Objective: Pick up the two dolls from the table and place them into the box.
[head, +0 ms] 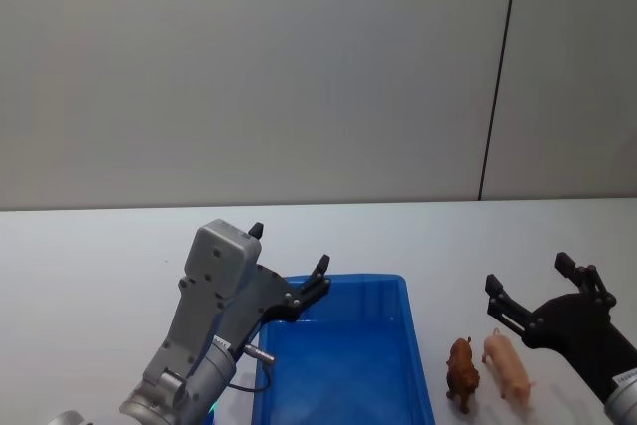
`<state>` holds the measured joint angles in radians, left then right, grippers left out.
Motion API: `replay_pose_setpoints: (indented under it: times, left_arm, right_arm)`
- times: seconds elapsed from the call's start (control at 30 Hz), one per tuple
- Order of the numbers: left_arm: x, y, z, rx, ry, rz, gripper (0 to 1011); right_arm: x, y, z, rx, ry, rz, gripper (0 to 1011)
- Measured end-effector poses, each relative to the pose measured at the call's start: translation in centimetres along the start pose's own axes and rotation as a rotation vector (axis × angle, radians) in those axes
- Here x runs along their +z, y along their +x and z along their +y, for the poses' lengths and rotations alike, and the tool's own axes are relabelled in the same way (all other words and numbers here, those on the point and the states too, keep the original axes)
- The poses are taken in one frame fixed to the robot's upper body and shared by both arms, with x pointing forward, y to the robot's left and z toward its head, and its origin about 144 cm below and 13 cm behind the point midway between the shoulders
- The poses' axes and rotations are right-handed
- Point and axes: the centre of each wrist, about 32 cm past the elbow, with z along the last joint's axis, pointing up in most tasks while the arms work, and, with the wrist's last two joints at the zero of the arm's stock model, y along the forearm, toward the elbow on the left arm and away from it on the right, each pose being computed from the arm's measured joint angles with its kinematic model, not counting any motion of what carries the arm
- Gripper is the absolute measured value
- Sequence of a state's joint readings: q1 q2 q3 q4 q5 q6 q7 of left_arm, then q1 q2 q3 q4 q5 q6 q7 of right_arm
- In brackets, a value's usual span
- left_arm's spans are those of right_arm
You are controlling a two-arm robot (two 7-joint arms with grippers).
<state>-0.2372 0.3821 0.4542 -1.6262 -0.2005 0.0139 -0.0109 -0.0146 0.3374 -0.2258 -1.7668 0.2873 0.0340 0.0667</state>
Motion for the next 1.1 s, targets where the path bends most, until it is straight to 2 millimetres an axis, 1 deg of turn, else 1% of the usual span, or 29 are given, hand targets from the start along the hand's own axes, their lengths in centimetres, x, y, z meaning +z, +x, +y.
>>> replay_pose_setpoints:
  times: [0.77,1.1]
  left_arm:
    - [0.0,0.0,0.0,0.000,0.000,0.000,1000]
    - [0.0,0.0,0.0,0.000,0.000,0.000,1000]
  right_arm:
    - [0.0,0.1,0.0,0.001,-0.003,0.000,1001]
    - [-0.4,1.2,-0.3,0.016,-0.056,0.004,1001]
